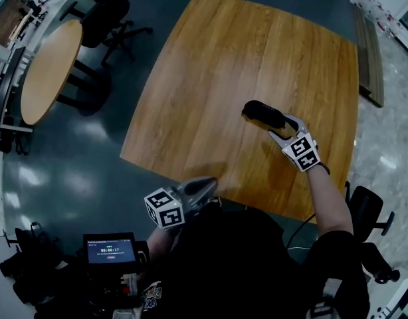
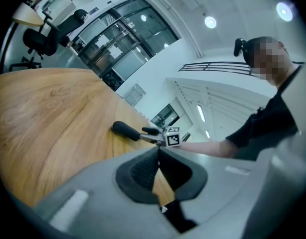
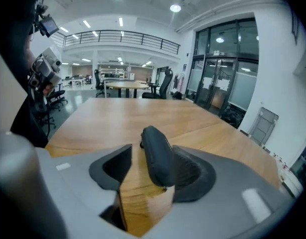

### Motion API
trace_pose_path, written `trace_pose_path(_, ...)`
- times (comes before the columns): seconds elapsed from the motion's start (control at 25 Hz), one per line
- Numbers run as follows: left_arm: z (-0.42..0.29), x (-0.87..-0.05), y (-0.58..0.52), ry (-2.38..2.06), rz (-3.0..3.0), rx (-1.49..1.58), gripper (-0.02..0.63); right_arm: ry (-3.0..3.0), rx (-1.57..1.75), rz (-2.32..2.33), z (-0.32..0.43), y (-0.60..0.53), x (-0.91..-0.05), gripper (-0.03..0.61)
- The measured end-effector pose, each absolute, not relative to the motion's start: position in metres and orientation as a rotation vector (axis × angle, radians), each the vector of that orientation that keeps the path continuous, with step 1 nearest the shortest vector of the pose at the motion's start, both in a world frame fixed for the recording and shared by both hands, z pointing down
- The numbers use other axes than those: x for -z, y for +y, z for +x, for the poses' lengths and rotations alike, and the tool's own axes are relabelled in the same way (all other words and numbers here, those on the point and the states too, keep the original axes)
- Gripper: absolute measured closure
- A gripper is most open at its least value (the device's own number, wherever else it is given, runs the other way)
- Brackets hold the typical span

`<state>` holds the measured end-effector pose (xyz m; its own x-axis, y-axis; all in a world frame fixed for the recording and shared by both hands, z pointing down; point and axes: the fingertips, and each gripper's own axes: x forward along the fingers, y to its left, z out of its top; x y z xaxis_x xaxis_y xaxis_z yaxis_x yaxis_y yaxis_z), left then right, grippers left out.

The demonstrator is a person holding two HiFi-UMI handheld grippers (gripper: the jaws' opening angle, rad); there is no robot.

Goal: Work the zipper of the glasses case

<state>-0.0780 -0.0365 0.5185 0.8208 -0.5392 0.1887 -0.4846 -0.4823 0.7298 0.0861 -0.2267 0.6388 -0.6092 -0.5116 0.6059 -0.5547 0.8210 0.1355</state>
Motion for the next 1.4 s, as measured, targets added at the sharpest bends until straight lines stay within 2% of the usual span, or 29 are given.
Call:
trace_pose_path(0.04, -0.078, -0.516, -0.040, -0.725, 2.182, 0.083, 0.617, -2.369, -0.093, 0.843, 0.090, -0.221, -0.627, 0.400)
trace_pose_path(0.16, -0.075, -0.510, -0.052, -0.649, 2.237, 0.073, 0.617, -2.457, -0.183, 1.048, 0.095, -0.195, -0.588, 0.574)
trace_pose_path(0.44, -0.054, -0.497, -0.059, -0.402, 2.366, 0.002, 0.617, -2.627, -0.573, 1.554, 0.068, -0.108, -0.497, 0.574)
trace_pose_path(0.6, -0.028, -0.499, -0.046, -0.289, 2.398, -0.060, 0.617, -2.638, -0.778, 1.713, 0.056, -0.059, -0.473, 0.574)
trace_pose_path(0.92, -0.001, -0.499, -0.019, -0.257, 2.383, -0.107, 0.615, -2.651, -0.766, 1.677, 0.049, -0.014, -0.460, 0.574)
trace_pose_path(1.12, 0.012, -0.503, 0.028, -0.332, 2.367, -0.075, 0.617, -2.717, -0.676, 1.575, 0.056, 0.037, -0.455, 0.574)
trace_pose_path(1.4, 0.030, -0.505, 0.115, -0.364, 2.346, -0.068, 0.617, -2.726, -0.722, 1.537, 0.073, 0.122, -0.465, 0.574)
